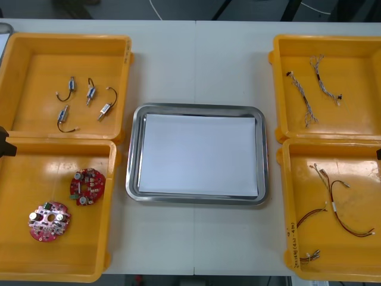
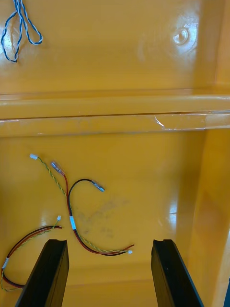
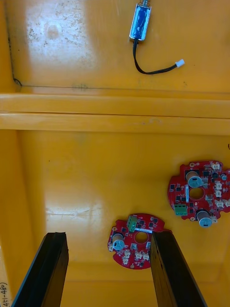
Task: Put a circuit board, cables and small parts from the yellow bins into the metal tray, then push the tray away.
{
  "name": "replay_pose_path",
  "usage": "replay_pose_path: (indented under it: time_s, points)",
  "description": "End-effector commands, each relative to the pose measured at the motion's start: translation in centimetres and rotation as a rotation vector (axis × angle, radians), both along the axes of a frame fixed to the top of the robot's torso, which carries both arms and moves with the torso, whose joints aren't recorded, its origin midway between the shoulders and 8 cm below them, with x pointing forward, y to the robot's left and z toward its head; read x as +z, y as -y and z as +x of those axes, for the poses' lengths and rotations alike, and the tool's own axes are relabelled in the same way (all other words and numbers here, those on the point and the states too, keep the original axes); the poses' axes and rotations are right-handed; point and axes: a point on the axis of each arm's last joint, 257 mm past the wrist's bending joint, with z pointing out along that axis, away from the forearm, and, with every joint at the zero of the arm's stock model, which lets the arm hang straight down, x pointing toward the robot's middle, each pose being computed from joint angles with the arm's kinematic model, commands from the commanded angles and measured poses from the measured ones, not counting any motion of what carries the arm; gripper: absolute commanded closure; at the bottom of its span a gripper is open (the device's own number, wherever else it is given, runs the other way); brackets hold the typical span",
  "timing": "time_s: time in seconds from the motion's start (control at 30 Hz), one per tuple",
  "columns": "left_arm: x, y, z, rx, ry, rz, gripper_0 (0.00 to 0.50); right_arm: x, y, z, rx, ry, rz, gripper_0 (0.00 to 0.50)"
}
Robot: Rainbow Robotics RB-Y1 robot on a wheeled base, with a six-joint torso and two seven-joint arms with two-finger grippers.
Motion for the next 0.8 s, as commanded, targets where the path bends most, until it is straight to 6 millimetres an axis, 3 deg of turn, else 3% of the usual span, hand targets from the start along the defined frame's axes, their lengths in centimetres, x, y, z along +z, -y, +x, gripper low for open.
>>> replay_pose_path:
  time_s: [0.03,0.8]
  points:
    - [1.03,-0.94,-0.05,0.065,0.01,0.018,0.0,1.47,0.07,0.39,0.036,0.028,-0.05,0.0]
    - [1.03,-0.94,-0.05,0.065,0.01,0.018,0.0,1.47,0.07,0.39,0.036,0.028,-0.05,0.0]
